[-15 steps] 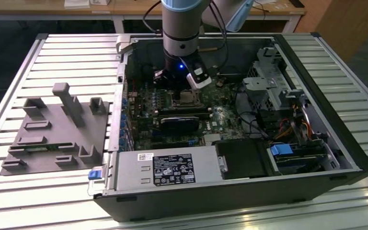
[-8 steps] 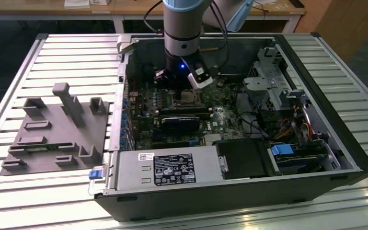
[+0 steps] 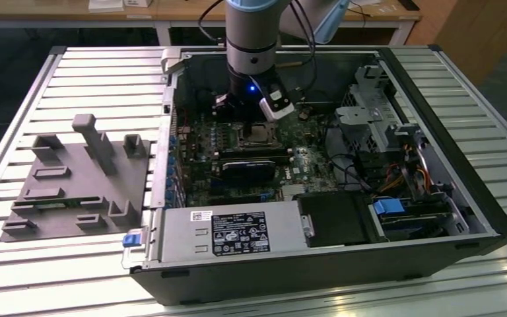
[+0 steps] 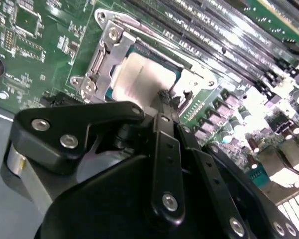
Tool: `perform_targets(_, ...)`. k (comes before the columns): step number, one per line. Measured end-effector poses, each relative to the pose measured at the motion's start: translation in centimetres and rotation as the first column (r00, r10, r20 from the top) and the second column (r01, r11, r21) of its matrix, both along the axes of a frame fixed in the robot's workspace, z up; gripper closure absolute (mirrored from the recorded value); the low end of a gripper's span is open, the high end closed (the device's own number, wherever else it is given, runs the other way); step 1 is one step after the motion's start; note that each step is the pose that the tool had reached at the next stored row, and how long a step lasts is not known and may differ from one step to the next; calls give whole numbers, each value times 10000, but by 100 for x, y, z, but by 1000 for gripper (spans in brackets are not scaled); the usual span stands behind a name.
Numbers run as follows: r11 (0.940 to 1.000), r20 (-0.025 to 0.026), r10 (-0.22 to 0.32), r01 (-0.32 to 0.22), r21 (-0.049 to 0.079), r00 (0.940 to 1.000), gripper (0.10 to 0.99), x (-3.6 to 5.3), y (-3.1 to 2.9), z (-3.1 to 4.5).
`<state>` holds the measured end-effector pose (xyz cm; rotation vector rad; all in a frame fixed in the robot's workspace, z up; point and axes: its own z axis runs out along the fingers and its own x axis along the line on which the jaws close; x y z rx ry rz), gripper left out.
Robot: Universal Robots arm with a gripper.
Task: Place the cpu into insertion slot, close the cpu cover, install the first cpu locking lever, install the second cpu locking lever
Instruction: 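Close the cpu cover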
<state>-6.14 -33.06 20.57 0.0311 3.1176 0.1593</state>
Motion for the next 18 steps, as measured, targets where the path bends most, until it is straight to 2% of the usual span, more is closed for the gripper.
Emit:
perform_targets(6, 10000, 0, 0, 0, 0, 10000, 984, 0, 0, 84)
perform_targets(9, 10000, -1, 1, -1, 2, 10000, 984, 5, 0, 94)
perform_targets(15, 10000, -18, -15, 15, 0, 10000, 984, 144, 0, 95)
perform_targets(18, 10000, -17, -19, 19, 1, 10000, 984, 179, 0, 79)
